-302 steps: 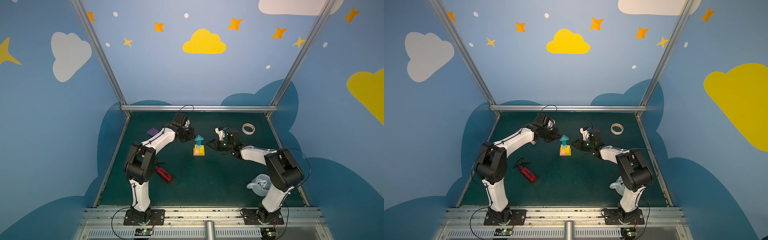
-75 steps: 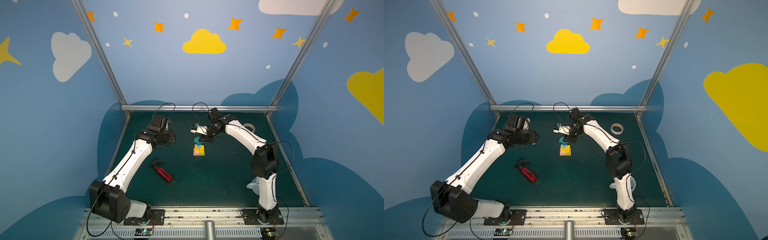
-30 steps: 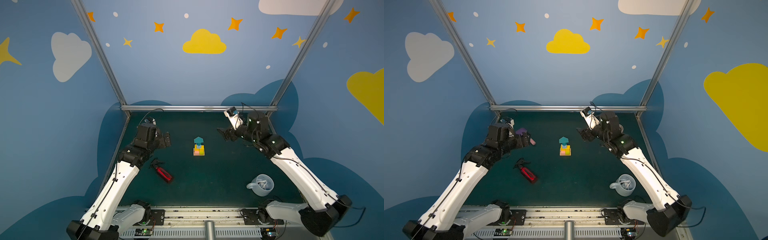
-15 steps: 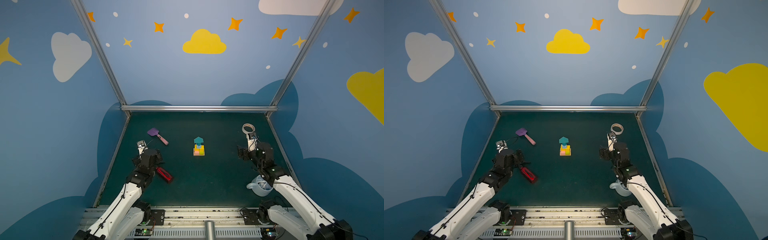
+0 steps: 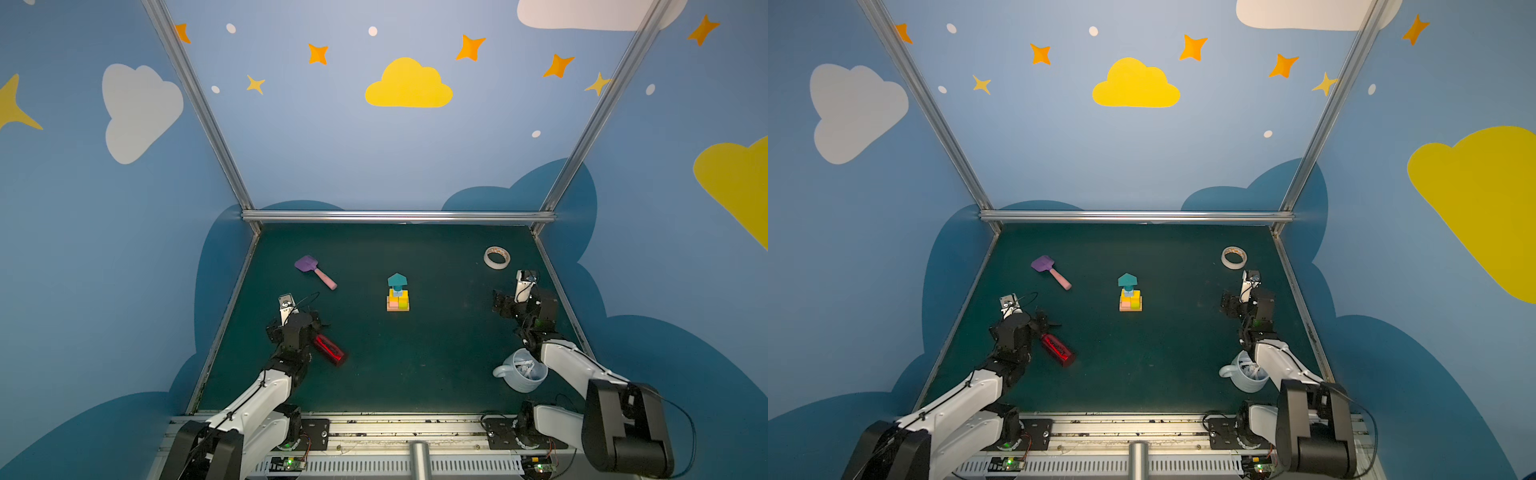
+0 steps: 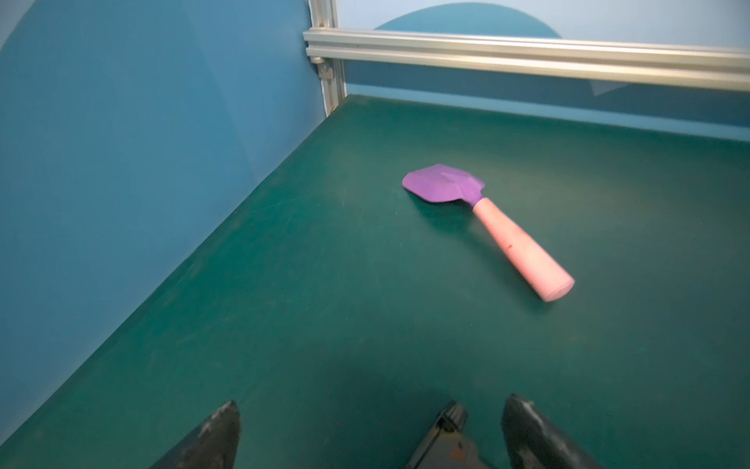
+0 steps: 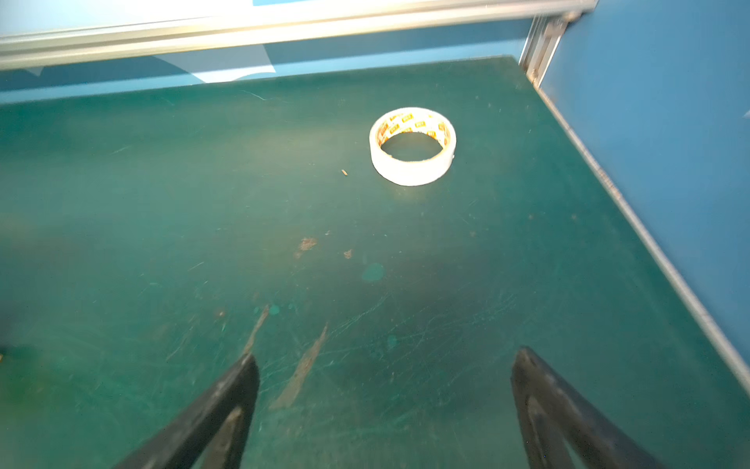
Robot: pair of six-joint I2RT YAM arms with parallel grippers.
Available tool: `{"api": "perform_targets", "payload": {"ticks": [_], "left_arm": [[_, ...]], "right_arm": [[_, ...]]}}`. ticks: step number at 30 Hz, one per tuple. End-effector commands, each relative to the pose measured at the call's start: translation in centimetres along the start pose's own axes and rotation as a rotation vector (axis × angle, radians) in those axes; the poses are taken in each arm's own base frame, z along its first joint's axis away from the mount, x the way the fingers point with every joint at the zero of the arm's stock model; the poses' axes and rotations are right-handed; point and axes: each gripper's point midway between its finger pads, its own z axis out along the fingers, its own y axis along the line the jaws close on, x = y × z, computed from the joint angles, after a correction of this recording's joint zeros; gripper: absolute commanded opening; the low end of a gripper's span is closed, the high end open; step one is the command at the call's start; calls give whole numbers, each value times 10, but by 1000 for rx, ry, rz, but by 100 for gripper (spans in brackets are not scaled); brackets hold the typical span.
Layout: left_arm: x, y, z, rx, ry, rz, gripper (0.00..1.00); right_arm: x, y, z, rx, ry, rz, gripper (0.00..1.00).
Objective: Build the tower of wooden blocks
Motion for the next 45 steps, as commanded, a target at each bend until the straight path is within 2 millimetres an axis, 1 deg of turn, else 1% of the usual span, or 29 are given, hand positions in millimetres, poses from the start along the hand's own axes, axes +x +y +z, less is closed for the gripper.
{"api": "perform_targets", "payload": {"ticks": [1, 3, 6, 10, 13, 16, 18, 21, 23, 29, 31, 34, 45], "left_arm": [[-24, -13, 9, 71, -64, -27, 100], [-26, -11, 18, 64, -60, -26, 99], [-30, -13, 29, 60, -55, 2, 99], [-33, -20, 40, 79, -68, 33, 99], [-35, -27, 47, 108, -58, 40, 100], [-35, -36, 49, 159, -61, 22, 100], [-31, -40, 52, 190, -67, 9, 100], [-25, -43, 60, 192, -61, 18, 100], [-20, -47, 64, 208, -51, 30, 100], [-11, -48, 74, 216, -21, 19, 99], [-12, -47, 76, 223, 2, 11, 100], [-12, -38, 85, 196, 36, -34, 100], [-12, -37, 84, 203, 38, -39, 100]], "right_arm": [[-5, 8, 13, -75, -54, 36, 94], [-5, 9, 21, -86, -42, 28, 93], [-11, 11, 23, -103, -72, -6, 94], [-5, 13, 28, -123, -102, -16, 93], [0, 22, 28, -167, -100, -54, 94], [4, 28, 27, -203, -116, -75, 93], [5, 29, 28, -211, -148, -76, 94], [9, 32, 26, -225, -120, -92, 93], [8, 35, 28, -238, -125, -92, 94], [8, 35, 28, -235, -112, -97, 94], [8, 35, 29, -235, -112, -98, 94], [8, 35, 29, -235, -112, -96, 94], [8, 35, 29, -235, -111, -97, 94]]}}
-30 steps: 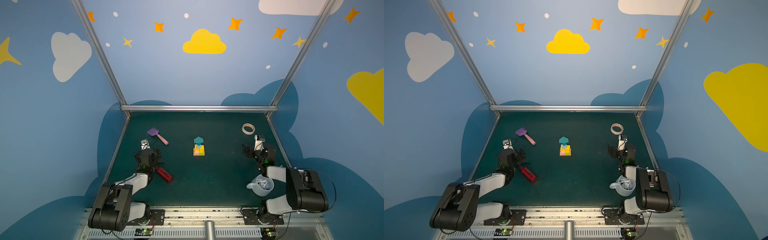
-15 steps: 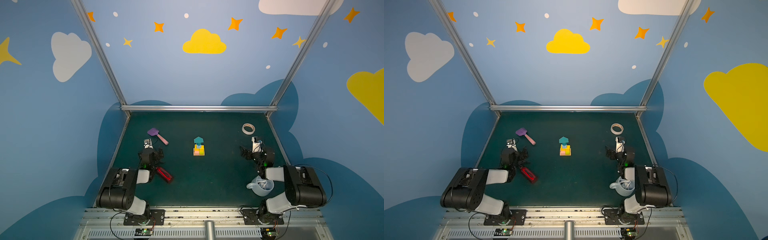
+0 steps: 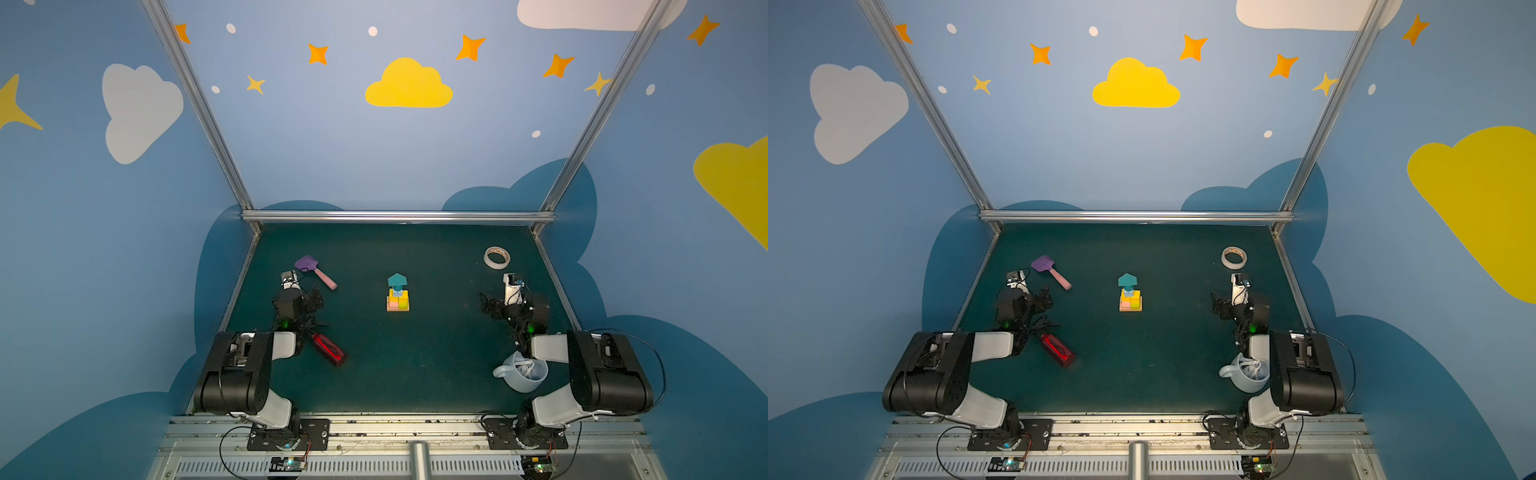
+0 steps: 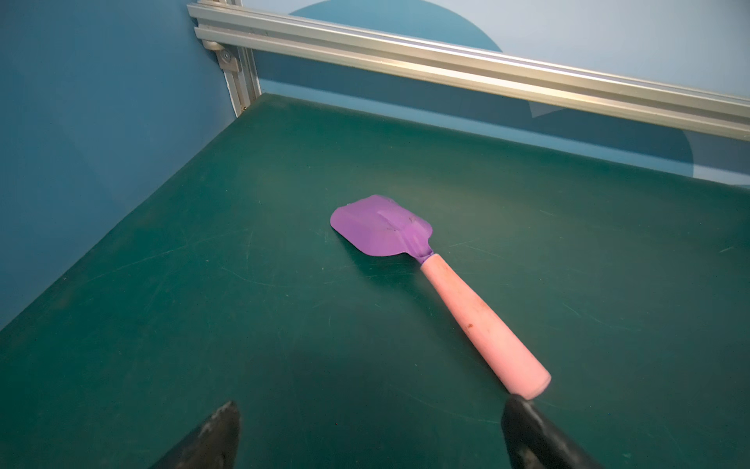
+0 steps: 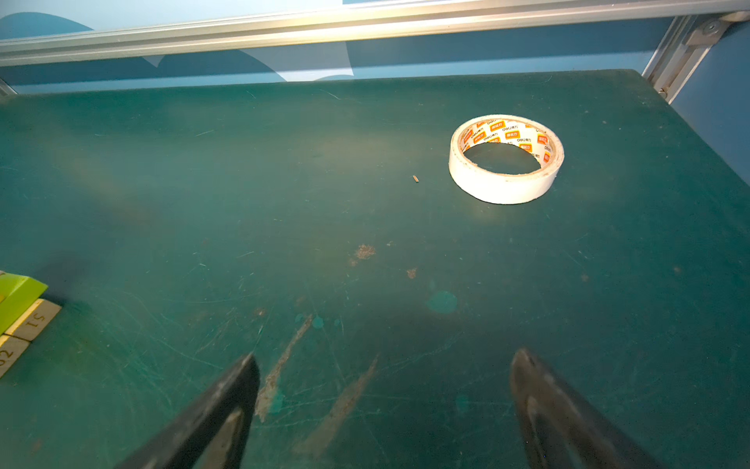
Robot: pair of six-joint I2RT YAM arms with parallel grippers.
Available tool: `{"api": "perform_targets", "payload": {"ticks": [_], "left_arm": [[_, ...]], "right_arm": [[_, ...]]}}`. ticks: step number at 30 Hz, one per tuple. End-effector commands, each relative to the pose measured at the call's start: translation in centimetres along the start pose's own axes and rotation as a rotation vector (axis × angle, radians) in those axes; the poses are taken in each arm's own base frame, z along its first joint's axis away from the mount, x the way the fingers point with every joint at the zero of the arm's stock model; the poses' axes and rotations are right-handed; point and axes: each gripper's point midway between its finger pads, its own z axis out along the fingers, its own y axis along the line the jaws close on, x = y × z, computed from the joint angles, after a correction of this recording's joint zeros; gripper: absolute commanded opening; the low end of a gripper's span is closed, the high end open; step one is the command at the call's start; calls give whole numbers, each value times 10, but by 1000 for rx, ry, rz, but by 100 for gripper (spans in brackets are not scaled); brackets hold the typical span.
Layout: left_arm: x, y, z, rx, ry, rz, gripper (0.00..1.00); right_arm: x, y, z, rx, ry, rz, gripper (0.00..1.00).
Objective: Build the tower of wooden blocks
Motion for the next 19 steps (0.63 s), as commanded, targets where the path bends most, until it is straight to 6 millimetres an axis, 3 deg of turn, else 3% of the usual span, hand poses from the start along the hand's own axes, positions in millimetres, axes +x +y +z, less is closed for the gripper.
{"api": "perform_targets", "payload": {"ticks": [1, 19], "left_arm": [[2, -1, 1, 8, 11, -7, 99], [2, -1, 0, 7, 12, -9, 100]], "right_arm": [[-10, 4, 1, -19, -29, -17, 94], [-10, 4, 2, -16, -24, -17, 94]]}}
